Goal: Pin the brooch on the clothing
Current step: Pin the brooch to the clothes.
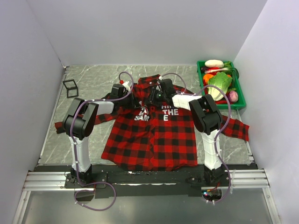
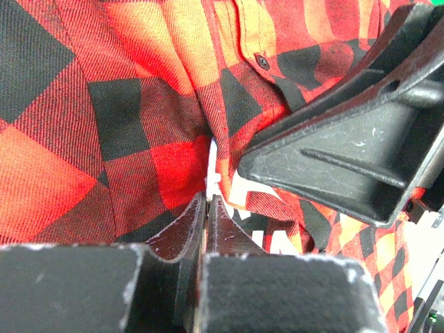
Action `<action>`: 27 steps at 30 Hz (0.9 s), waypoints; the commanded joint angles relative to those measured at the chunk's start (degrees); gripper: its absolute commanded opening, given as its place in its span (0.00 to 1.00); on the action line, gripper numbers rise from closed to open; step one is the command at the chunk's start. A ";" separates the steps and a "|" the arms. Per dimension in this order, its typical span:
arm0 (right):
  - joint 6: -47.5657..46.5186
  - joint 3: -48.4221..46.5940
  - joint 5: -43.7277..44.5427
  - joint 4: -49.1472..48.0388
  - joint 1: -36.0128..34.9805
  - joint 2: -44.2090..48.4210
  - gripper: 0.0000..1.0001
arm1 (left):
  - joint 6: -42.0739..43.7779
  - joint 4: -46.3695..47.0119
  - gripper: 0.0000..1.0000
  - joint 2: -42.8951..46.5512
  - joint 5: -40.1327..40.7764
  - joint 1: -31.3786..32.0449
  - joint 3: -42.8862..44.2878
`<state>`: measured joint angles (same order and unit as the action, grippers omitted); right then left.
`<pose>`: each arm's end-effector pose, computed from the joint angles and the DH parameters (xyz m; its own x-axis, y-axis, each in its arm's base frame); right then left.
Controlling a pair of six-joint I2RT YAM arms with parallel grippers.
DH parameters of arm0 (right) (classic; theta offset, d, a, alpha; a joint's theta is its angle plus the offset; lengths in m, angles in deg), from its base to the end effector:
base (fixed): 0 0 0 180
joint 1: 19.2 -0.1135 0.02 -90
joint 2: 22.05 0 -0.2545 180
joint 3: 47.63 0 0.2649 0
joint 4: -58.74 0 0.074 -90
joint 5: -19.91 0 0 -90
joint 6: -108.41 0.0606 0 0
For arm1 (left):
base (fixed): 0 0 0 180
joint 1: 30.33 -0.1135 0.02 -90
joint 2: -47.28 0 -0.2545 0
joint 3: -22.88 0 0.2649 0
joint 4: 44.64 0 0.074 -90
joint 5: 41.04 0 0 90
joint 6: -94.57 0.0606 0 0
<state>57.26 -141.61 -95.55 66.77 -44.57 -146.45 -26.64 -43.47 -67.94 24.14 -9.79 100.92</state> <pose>0.4343 0.2348 0.1093 -0.8711 0.2138 -0.4422 -0.1857 0.6901 0.6994 0.4067 -0.1796 0.1078 -0.8007 -0.2023 -0.5640 0.2590 0.7319 -0.6302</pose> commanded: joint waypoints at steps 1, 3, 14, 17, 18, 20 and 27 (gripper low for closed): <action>-0.53 -3.49 -0.83 -1.00 -0.65 -1.28 0.33 | 0.00 0.59 0.01 0.08 -0.93 -0.23 -0.52; -0.79 -4.28 -0.48 -0.48 -0.83 -1.28 0.33 | -0.18 0.68 0.01 0.43 -0.93 -0.23 -0.88; -0.62 -2.35 0.14 -0.83 -1.88 -1.55 0.32 | -0.26 0.42 0.01 0.70 -0.76 -0.23 -0.52; -0.53 -3.05 0.14 -0.57 -2.06 -2.60 0.32 | -0.09 0.15 0.01 0.79 -0.76 -0.23 -0.52; -0.62 -3.58 0.14 -0.30 -1.88 -3.04 0.31 | 0.00 0.07 0.01 0.96 -0.58 -0.23 -0.61; -0.71 -3.93 0.31 -0.13 -1.97 -3.22 0.31 | 0.09 0.06 0.01 1.22 -0.49 -0.23 -0.61; -0.27 -4.55 1.02 -0.39 -1.97 -3.48 0.31 | 0.35 -0.02 0.01 1.14 -0.32 -0.23 -0.61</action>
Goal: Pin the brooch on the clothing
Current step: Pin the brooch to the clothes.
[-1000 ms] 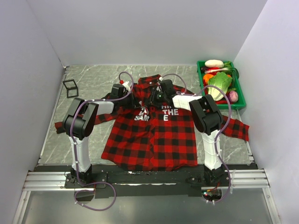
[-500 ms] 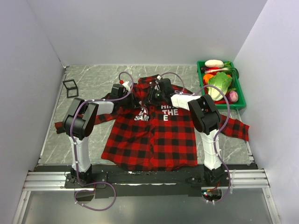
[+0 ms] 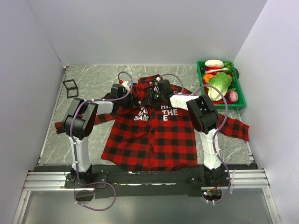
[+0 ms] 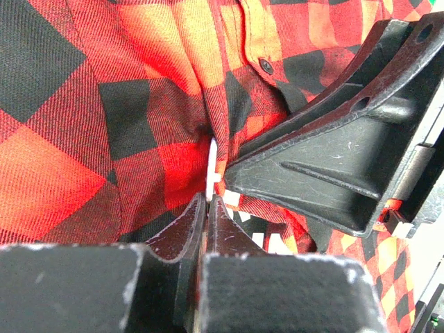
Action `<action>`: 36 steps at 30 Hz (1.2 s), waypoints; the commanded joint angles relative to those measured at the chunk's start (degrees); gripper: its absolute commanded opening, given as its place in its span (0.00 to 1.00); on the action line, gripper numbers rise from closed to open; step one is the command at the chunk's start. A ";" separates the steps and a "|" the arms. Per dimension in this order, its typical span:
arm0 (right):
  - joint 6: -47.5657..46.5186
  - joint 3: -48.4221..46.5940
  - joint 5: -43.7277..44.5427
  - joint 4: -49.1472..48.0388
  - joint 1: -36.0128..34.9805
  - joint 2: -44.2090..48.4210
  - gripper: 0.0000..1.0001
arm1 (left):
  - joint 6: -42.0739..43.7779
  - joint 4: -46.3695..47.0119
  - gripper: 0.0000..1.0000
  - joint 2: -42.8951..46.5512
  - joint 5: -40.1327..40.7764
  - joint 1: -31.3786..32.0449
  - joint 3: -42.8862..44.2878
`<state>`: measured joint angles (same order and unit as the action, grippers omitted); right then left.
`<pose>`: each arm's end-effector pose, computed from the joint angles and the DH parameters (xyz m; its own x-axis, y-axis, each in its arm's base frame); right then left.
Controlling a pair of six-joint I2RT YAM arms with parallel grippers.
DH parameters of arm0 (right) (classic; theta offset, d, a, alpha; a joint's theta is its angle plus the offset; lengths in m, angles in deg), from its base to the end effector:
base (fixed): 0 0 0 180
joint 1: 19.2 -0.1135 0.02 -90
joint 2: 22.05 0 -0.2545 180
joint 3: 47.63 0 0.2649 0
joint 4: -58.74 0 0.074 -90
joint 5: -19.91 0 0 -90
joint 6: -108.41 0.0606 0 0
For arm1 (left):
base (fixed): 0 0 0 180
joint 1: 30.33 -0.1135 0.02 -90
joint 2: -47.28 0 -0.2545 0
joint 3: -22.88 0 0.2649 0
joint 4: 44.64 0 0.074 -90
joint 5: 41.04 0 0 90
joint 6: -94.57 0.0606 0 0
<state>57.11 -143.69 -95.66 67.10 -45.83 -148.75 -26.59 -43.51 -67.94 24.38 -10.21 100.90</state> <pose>0.4352 0.2475 0.1016 -0.8793 0.1900 -0.4367 -0.1978 0.6883 0.6979 0.4080 -0.1763 0.1076 -0.7983 -0.2087 -0.5650 0.2518 0.7365 -0.6278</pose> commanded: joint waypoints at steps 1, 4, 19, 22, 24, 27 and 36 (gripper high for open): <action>0.06 -2.56 1.13 -0.63 -0.96 -1.27 0.31 | 0.22 0.02 0.01 1.14 -0.47 0.18 -0.59; -0.02 -3.09 1.22 -0.63 -1.14 -1.63 0.31 | 0.22 0.46 0.01 1.14 -0.82 0.18 -0.77; -0.03 -4.67 1.83 0.33 -1.93 -2.51 0.30 | 0.40 1.16 0.01 0.87 -1.35 0.27 -1.20; -0.02 -5.02 2.18 0.78 -2.02 -2.77 0.30 | 0.40 1.87 0.01 0.96 -1.53 0.36 -1.64; -0.03 -5.37 2.53 1.39 -2.11 -2.86 0.29 | 0.66 2.22 0.01 1.14 -1.70 0.45 -1.82; -0.03 -5.90 2.71 1.83 -2.02 -3.12 0.29 | 0.57 2.74 0.01 1.22 -1.79 0.45 -2.08; -0.47 -7.13 3.94 3.50 -2.63 -3.56 0.29 | 1.19 3.54 0.01 1.58 -1.97 0.89 -2.43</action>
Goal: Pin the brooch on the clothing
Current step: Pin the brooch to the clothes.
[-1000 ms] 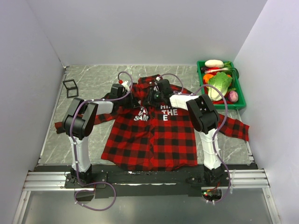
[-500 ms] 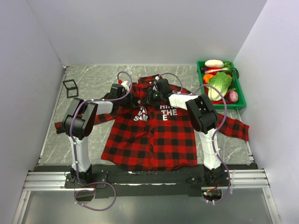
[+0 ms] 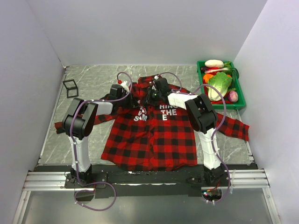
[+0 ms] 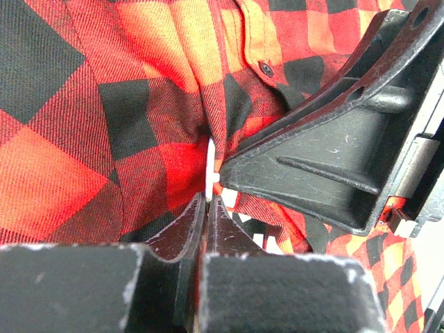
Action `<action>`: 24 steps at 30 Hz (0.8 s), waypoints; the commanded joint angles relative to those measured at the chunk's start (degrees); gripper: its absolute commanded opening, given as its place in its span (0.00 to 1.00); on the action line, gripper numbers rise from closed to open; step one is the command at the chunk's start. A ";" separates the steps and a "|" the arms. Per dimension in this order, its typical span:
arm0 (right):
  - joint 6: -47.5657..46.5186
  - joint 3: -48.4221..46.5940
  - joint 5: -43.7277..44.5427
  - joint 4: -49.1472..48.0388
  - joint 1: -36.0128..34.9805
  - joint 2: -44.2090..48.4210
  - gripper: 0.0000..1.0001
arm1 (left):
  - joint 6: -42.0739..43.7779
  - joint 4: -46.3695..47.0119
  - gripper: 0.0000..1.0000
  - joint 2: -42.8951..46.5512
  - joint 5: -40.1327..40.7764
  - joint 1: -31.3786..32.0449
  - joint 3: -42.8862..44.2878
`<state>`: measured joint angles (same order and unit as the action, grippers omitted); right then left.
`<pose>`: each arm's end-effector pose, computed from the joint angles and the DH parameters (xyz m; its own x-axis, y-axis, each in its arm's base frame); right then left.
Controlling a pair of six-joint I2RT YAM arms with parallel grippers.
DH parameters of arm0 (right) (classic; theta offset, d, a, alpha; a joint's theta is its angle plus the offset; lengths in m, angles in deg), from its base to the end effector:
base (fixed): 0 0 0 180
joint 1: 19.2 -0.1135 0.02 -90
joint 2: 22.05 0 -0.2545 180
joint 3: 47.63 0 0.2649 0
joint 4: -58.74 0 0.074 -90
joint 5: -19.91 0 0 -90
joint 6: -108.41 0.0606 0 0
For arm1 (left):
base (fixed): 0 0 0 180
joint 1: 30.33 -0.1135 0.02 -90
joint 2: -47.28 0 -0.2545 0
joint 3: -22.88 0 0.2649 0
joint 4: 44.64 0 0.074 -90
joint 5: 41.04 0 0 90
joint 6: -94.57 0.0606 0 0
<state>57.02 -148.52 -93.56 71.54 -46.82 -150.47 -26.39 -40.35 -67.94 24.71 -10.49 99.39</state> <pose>0.4423 0.2587 0.1066 -0.8813 0.1849 -0.4348 -0.1847 0.7123 0.6771 0.4071 -0.1733 0.1050 -0.7791 -0.2175 -0.5880 0.2651 0.7355 -0.6235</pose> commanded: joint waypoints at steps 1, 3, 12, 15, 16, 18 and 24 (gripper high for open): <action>-0.29 -2.21 1.93 -0.76 -1.56 -1.92 0.29 | 0.99 0.45 0.01 1.75 -2.29 1.26 -1.36; -0.46 -2.91 2.19 -0.15 -1.56 -2.18 0.29 | 1.08 0.72 0.01 2.01 -2.21 1.26 -1.63; 0.06 -3.09 2.90 0.03 -1.65 -2.01 0.28 | 0.99 2.82 0.01 3.07 -2.21 1.79 -3.74; 0.24 -3.44 3.16 0.03 -1.65 -2.10 0.29 | 0.99 2.83 0.01 3.51 -1.77 1.79 -4.18; 0.24 -3.62 3.16 0.12 -1.56 -2.18 0.28 | 1.08 2.83 0.01 3.68 -1.68 1.79 -4.53; 0.41 -3.70 3.25 0.03 -1.65 -2.10 0.28 | 1.08 2.91 0.01 3.86 -1.50 1.87 -4.88; 0.33 -4.14 3.51 0.03 -1.48 -2.27 0.28 | 1.08 3.62 0.01 4.30 -1.33 1.96 -5.59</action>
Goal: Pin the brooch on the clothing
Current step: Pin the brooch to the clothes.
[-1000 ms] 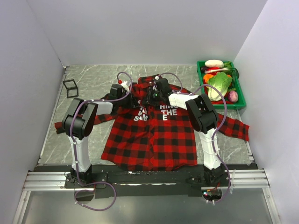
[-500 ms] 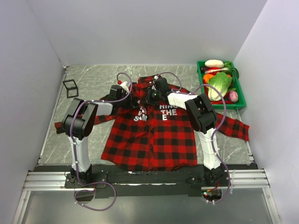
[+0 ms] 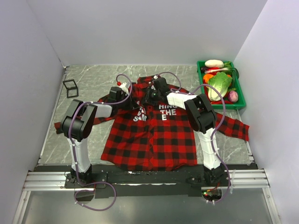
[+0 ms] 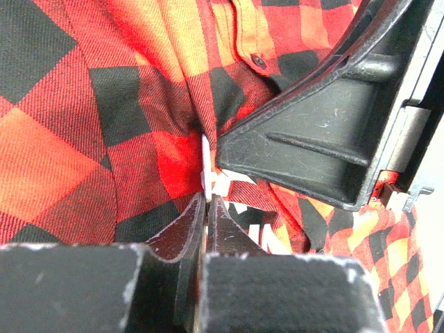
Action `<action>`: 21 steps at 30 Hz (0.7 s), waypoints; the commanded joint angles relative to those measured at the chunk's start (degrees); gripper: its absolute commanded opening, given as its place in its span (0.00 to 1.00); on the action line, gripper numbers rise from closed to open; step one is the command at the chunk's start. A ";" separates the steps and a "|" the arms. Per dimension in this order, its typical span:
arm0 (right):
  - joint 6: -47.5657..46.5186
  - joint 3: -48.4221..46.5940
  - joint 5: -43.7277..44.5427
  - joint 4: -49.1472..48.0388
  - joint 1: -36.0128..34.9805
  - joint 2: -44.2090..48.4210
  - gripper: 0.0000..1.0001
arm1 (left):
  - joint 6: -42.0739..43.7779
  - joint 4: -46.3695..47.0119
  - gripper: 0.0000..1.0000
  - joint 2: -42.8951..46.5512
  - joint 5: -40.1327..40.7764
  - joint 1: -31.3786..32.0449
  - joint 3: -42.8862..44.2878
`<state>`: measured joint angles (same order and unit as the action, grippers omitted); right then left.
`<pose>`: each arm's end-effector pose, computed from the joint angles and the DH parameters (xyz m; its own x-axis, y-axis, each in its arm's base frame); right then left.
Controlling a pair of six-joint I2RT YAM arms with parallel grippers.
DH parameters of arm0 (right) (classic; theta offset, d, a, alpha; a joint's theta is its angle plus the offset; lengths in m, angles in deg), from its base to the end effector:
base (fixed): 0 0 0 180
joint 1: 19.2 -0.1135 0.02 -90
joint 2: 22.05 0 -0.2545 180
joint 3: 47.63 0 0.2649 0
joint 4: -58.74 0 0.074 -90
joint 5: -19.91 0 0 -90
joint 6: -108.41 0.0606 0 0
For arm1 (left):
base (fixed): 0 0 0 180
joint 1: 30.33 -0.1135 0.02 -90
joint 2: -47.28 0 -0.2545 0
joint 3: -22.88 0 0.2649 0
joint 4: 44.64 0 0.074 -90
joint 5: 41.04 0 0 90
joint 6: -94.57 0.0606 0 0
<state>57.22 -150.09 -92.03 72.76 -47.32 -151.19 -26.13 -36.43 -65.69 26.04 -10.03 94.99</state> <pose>0.4445 0.2632 0.1070 -0.8787 0.1896 -0.4381 -0.1749 0.7261 0.6650 0.3941 -0.1710 0.1045 -0.7552 -0.2220 -0.6167 0.2809 0.7405 -0.6105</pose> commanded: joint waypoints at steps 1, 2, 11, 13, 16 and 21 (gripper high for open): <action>0.13 -2.75 1.81 -1.19 -1.06 -1.55 0.28 | 0.82 -0.47 0.01 1.96 -2.66 1.50 -1.11; 0.13 -2.66 1.81 -1.19 -1.06 -1.64 0.28 | 0.90 -0.73 0.01 1.79 -2.66 1.50 -0.93; 0.48 0.24 0.32 -2.86 -0.97 0.56 0.28 | -0.33 -4.60 0.01 0.38 0.41 1.41 2.23; 0.74 0.85 -0.65 -3.21 -0.71 1.43 0.28 | -0.59 -6.18 0.01 0.12 1.46 1.24 2.94; 1.18 3.04 -2.06 -4.79 -0.10 3.27 0.30 | -1.11 -6.45 0.01 -0.06 1.65 0.80 2.76; 0.74 4.02 -4.69 -6.55 0.96 4.60 0.33 | -1.91 -4.08 0.01 -0.67 -1.42 0.18 1.45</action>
<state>58.20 -147.18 -93.95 68.81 -46.80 -150.43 -26.83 -40.13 -65.69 27.50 -9.99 96.74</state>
